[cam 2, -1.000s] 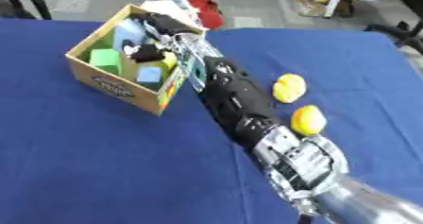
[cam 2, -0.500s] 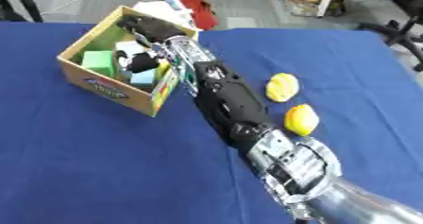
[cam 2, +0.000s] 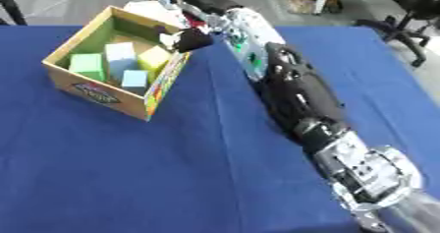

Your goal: Pick up objects on the table and place them in the box.

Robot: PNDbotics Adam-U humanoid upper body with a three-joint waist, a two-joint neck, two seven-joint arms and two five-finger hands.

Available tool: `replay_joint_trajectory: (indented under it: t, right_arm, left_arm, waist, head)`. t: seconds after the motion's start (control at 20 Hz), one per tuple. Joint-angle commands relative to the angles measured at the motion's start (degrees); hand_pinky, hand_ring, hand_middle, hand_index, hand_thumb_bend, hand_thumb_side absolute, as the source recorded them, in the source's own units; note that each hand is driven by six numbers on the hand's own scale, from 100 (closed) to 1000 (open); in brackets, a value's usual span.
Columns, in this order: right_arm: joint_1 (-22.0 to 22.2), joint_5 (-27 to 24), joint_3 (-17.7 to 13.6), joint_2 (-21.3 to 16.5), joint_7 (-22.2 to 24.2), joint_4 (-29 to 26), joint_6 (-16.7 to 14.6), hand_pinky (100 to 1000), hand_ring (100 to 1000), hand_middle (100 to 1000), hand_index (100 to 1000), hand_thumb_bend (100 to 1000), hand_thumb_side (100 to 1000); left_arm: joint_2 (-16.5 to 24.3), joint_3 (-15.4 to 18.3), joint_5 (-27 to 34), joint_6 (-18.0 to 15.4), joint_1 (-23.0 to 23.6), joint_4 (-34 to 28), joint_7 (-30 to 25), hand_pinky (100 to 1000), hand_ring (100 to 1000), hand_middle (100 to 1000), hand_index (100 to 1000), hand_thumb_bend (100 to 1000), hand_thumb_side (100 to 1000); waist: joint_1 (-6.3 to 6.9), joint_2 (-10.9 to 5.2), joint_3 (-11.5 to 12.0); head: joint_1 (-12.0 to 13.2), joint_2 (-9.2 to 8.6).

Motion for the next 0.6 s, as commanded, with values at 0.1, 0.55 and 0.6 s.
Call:
replay_joint_trajectory:
  t: [0.1,0.55,0.6]
  right_arm:
    - [4.8,-6.7,-1.4,-7.6,2.1,-6.7,2.6,831,872,914,1000,100,608]
    - [13.3,-4.6,-4.6,-10.1,3.8,0.7,6.2,840,906,948,1000,100,691]
    - [13.4,-3.7,-4.7,-10.0,4.4,1.8,6.1,840,907,949,1000,100,690]
  left_arm:
    - [1.2,0.7,-0.4,0.0,0.0,-0.7,0.4,688,575,577,782,100,701]
    - [1.2,0.9,-0.5,0.0,0.1,-0.7,0.6,689,575,577,783,100,699]
    - [1.1,0.9,-0.5,0.0,0.1,-0.7,0.6,689,575,577,783,100,699]
  waist:
    - [-0.07,-1.78,-0.5]
    - [0.11,-1.89,-0.7]
    - [0.13,-1.89,-0.8]
  head:
    - [0.7,0.2]
    - [1.4,0.1]
    - [1.4,0.07]
